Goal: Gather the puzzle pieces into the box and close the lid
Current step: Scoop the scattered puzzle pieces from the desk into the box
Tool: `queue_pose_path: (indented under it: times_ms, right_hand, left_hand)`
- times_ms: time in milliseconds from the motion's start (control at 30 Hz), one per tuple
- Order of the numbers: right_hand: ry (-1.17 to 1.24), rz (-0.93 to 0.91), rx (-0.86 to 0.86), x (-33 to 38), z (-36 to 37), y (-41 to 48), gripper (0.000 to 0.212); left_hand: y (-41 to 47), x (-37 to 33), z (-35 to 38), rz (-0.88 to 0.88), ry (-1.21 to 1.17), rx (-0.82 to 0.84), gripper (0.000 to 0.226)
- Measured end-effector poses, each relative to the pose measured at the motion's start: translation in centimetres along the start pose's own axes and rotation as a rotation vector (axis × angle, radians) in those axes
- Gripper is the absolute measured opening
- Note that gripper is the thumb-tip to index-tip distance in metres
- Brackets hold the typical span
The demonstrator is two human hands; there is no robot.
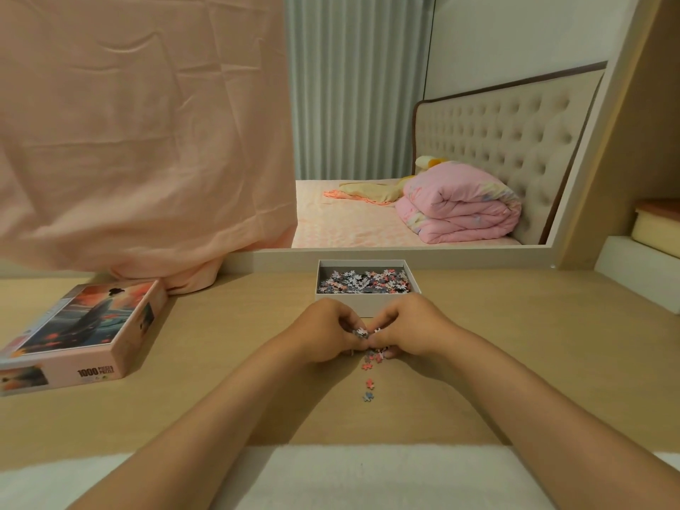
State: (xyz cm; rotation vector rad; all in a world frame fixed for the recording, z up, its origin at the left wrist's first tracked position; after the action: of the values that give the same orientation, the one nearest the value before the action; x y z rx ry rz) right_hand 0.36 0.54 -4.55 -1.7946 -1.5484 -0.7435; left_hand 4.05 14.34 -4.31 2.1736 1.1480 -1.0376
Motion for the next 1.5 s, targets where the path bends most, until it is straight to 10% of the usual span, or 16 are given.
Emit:
queue_pose_path:
  times_ms: [133, 433, 767, 1000, 1233, 1367, 1500]
  right_hand:
    - [0.356, 0.051, -0.03, 0.2, -0.6, 0.3, 0.016]
    - [0.367, -0.109, -0.178, 4.3, -5.1, 5.2, 0.012]
    - [-0.132, -0.195, -0.195, 3.0, -5.4, 8.6, 0.028]
    - [-0.524, -0.328, 0.011, 2.7, -3.0, 6.2, 0.027]
    - [-0.47, -0.444, -0.173, 4.6, -4.5, 3.5, 0.031]
    - [-0.58, -0.423, 0.008, 4.2, -2.6, 1.8, 0.028]
    - [-0.727, -0.369, 0.162, 2.4, -0.1, 0.7, 0.031]
  left_hand:
    - [0.6, 0.1, -1.2, -0.051, -0.3, -0.049, 0.025]
    - [5.8, -2.7, -5.6, 0.018, -0.501, -0.082, 0.014]
    - [7.9, -1.6, -6.1, 0.202, 0.295, -0.122, 0.035]
    - [5.8, -0.3, -3.0, 0.147, 0.463, 0.159, 0.038]
    - [4.2, -2.3, -4.0, 0.325, 0.467, -0.056, 0.039]
    - [1.9, -4.0, -3.5, 0.42, 0.486, -0.088, 0.018]
    - [-0.2, -2.7, -0.9, 0.199, 0.516, 0.221, 0.062]
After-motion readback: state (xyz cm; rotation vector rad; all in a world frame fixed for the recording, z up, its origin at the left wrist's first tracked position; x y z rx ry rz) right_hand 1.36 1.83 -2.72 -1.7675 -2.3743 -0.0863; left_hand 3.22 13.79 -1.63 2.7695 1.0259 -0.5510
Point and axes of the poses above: each hand's wrist, its own y-axis towards the middle knuckle, its own z-axis out of the palm, x = y × z, the point moved 7 cm from there along y, towards the middle knuckle, and after that the axes turned 5 degrees about -y, right-handed, at the moved point
